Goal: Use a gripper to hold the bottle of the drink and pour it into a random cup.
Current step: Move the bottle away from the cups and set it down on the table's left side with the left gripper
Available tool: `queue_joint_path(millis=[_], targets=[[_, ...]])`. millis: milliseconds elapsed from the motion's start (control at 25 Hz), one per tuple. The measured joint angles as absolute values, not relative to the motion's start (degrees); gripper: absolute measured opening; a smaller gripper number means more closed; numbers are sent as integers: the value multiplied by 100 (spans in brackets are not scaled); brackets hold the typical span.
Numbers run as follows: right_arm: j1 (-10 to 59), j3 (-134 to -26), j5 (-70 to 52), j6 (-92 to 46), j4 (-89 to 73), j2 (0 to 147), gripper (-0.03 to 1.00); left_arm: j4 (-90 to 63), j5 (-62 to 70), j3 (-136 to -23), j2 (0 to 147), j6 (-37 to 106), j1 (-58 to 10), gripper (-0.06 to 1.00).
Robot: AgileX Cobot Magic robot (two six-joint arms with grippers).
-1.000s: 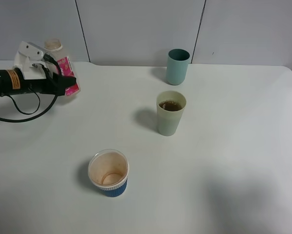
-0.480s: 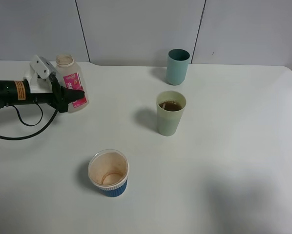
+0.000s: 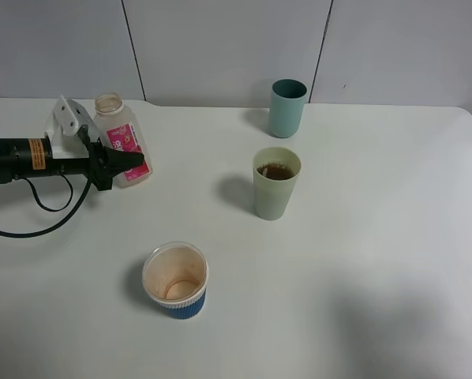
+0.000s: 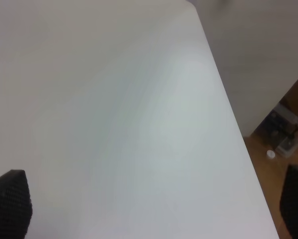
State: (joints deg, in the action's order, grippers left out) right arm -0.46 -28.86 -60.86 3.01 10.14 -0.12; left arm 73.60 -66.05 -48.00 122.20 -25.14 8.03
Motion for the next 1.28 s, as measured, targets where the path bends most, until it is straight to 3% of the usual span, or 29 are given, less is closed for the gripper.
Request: queue_joint_path(millis=[1160,1200,1280], targets=[[-46,-2886,-6086,301,1014,-12,99,7451,-6299,-4806,12339,-2197,803,32],[-46,-2886,-6086,301,1014,-12,99,7457,-6299,-4806,12328,-2203,803,33],[-46,-2886,-6086,301,1014,-12,99,7506,-6260,-4806,12282,-2269,803,45]])
